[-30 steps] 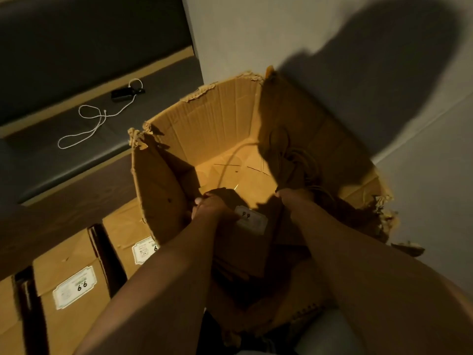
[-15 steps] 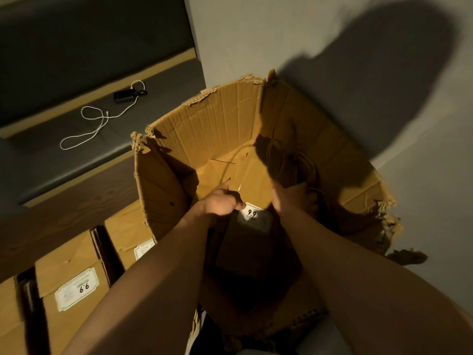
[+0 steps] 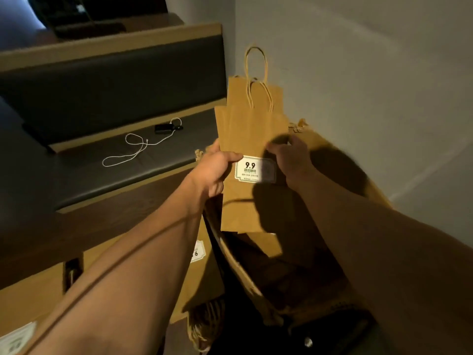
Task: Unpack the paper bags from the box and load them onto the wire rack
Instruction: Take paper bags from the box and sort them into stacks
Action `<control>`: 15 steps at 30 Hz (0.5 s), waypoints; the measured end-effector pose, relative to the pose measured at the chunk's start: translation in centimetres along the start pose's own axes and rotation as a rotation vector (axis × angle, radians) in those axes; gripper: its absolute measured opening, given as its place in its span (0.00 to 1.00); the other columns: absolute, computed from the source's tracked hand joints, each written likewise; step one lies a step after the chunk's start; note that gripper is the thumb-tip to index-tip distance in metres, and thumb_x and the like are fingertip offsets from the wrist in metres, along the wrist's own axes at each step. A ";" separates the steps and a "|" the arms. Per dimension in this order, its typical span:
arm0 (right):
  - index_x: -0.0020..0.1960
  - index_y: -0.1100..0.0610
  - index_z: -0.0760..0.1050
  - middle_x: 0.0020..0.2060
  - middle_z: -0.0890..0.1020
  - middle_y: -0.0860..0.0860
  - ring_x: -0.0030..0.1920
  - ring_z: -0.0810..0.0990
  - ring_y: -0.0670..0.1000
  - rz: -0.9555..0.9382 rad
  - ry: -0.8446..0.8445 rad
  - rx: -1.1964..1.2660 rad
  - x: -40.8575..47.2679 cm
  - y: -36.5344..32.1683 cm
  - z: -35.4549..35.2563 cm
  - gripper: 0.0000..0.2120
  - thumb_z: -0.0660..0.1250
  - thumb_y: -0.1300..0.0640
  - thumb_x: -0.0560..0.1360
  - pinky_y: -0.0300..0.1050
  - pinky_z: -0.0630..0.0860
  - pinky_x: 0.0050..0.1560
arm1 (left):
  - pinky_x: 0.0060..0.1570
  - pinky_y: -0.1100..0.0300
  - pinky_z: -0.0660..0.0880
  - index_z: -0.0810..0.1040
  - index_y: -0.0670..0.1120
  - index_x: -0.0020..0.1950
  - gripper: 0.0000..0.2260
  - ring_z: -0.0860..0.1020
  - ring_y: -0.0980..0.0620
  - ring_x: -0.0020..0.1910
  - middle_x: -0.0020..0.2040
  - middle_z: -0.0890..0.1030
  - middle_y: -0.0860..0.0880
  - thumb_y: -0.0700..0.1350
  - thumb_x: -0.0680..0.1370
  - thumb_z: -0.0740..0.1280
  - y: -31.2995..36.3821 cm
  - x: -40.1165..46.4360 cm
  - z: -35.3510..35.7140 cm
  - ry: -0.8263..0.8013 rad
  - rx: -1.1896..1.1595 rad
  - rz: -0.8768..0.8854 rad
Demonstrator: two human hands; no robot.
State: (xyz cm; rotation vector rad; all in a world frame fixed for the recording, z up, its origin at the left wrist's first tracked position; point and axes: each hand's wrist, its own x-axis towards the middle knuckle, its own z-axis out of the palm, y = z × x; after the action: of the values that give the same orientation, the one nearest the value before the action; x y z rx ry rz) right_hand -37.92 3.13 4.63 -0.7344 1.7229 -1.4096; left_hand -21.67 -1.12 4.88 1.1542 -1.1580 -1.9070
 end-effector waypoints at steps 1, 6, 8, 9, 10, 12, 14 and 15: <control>0.48 0.53 0.75 0.41 0.79 0.48 0.40 0.79 0.47 -0.044 -0.016 0.004 -0.6 -1.4 0.9 0.06 0.71 0.61 0.74 0.36 0.74 0.33 | 0.47 0.47 0.82 0.70 0.47 0.68 0.16 0.84 0.43 0.49 0.56 0.83 0.41 0.36 0.81 0.62 1.0 -0.8 -0.7 0.013 -0.027 0.029; 0.58 0.51 0.65 0.42 0.76 0.47 0.41 0.82 0.50 -0.018 -0.099 0.137 -4.1 -4.8 7.9 0.20 0.73 0.61 0.74 0.37 0.77 0.30 | 0.38 0.54 0.82 0.72 0.53 0.64 0.09 0.85 0.47 0.44 0.52 0.84 0.45 0.49 0.85 0.58 5.0 -6.5 -5.8 0.095 -0.137 0.116; 0.62 0.54 0.69 0.48 0.81 0.51 0.44 0.84 0.52 0.008 -0.187 0.146 -6.1 -4.9 11.7 0.21 0.74 0.61 0.73 0.43 0.82 0.35 | 0.37 0.54 0.83 0.73 0.55 0.61 0.07 0.84 0.47 0.44 0.50 0.84 0.45 0.50 0.85 0.57 5.4 -9.4 -9.4 0.145 -0.156 0.149; 0.63 0.54 0.70 0.51 0.82 0.52 0.46 0.85 0.52 0.028 -0.233 0.134 -6.8 -4.6 13.0 0.22 0.74 0.60 0.73 0.47 0.83 0.39 | 0.39 0.53 0.83 0.72 0.55 0.62 0.08 0.84 0.47 0.46 0.51 0.84 0.45 0.51 0.85 0.58 5.2 -10.5 -11.0 0.170 -0.170 0.152; 0.64 0.53 0.71 0.52 0.83 0.52 0.47 0.85 0.52 0.036 -0.272 0.120 -7.5 -4.2 14.1 0.21 0.73 0.60 0.74 0.50 0.84 0.42 | 0.39 0.51 0.83 0.71 0.55 0.65 0.10 0.84 0.46 0.46 0.52 0.85 0.44 0.51 0.85 0.58 4.8 -11.5 -12.5 0.193 -0.201 0.140; 0.61 0.54 0.74 0.51 0.84 0.52 0.47 0.85 0.53 0.073 -0.348 0.069 -9.7 -3.2 17.1 0.16 0.72 0.60 0.75 0.53 0.84 0.45 | 0.38 0.51 0.83 0.71 0.53 0.68 0.13 0.85 0.46 0.45 0.49 0.86 0.45 0.52 0.84 0.58 3.3 -14.0 -16.3 0.273 -0.272 0.126; 0.58 0.55 0.78 0.50 0.85 0.52 0.47 0.85 0.54 0.132 -0.392 0.031 -11.6 -1.5 19.6 0.11 0.70 0.61 0.76 0.55 0.83 0.48 | 0.37 0.53 0.82 0.72 0.50 0.68 0.13 0.86 0.48 0.44 0.48 0.86 0.45 0.50 0.84 0.59 1.3 -16.3 -19.8 0.330 -0.264 0.118; 0.56 0.55 0.79 0.50 0.85 0.53 0.48 0.85 0.54 0.155 -0.404 0.013 -12.4 -0.8 20.5 0.09 0.70 0.62 0.76 0.55 0.83 0.49 | 0.37 0.53 0.82 0.73 0.49 0.68 0.13 0.86 0.48 0.45 0.50 0.86 0.45 0.48 0.84 0.59 0.2 -17.2 -21.2 0.357 -0.258 0.110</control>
State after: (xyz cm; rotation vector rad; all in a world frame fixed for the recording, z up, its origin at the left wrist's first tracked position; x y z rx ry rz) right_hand -14.02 2.41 6.21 -0.7980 1.4199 -1.0790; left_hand 4.85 5.42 6.30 1.1977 -0.7431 -1.6267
